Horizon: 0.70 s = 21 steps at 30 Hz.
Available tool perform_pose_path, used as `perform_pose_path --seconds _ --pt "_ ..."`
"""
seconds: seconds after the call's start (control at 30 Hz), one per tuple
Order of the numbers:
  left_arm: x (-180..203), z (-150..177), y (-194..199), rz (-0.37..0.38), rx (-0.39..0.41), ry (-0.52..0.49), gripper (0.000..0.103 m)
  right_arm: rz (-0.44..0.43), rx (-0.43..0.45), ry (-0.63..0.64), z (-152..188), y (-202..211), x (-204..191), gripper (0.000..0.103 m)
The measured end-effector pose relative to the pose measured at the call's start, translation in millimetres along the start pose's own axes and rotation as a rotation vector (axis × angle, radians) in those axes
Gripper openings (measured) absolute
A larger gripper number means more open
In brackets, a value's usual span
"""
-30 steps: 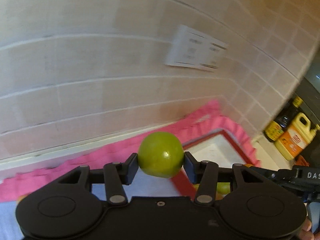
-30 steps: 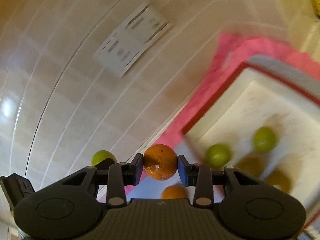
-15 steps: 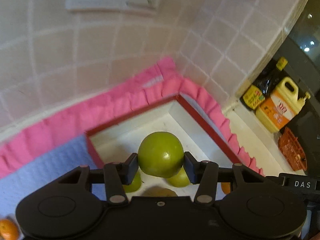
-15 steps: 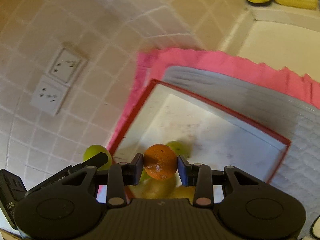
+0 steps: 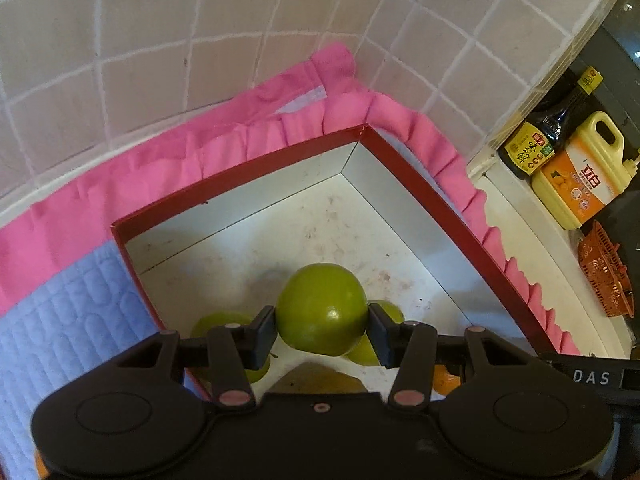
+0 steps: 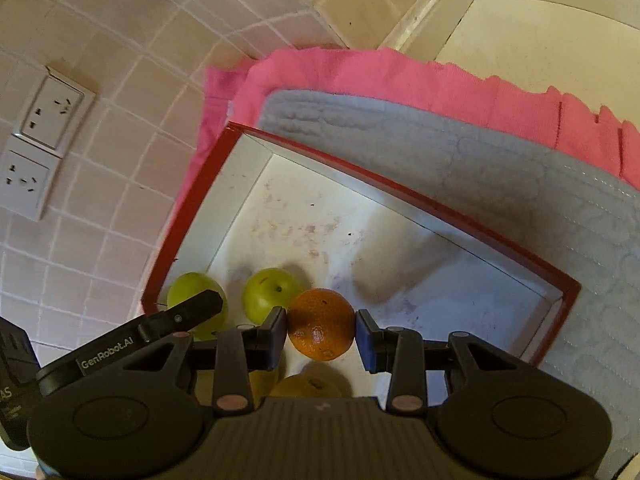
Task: Organize fruits
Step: 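Carry the apple and tangerine into the white box and open both tools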
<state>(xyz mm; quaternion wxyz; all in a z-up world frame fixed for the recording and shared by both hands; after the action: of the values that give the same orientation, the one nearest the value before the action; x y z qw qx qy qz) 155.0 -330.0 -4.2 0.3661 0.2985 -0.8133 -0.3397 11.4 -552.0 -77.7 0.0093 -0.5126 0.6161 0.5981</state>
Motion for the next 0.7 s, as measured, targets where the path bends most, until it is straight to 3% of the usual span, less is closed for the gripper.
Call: perform_pose_path --seconds 0.2,0.3,0.43,0.7 --pt "4 -1 -6 -0.011 -0.022 -0.028 0.058 -0.002 -0.024 0.008 0 -12 -6 0.041" --pt "3 -2 -6 -0.002 -0.028 -0.016 0.062 -0.013 -0.016 0.005 -1 -10 -8 0.05" --pt "4 -4 5 -0.002 0.003 -0.029 0.072 -0.018 0.008 0.008 -3 0 -12 0.057" --pt "4 -14 36 -0.029 0.077 -0.046 0.072 -0.032 0.059 -0.01 -8 23 -14 0.057"
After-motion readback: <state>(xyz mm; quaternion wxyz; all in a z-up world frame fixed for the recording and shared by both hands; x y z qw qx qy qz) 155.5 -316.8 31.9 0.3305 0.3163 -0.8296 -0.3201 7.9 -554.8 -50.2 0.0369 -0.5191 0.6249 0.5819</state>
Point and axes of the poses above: each gripper's, at about its wrist camera, not at the fingertips, and y roughly against the way its jaws point, x to its right, z to its underside, the point moved 1 cm from there along -y, roughly the way its jaws point, and after that the axes turned 4 degrees about z, right-handed, at the moved point
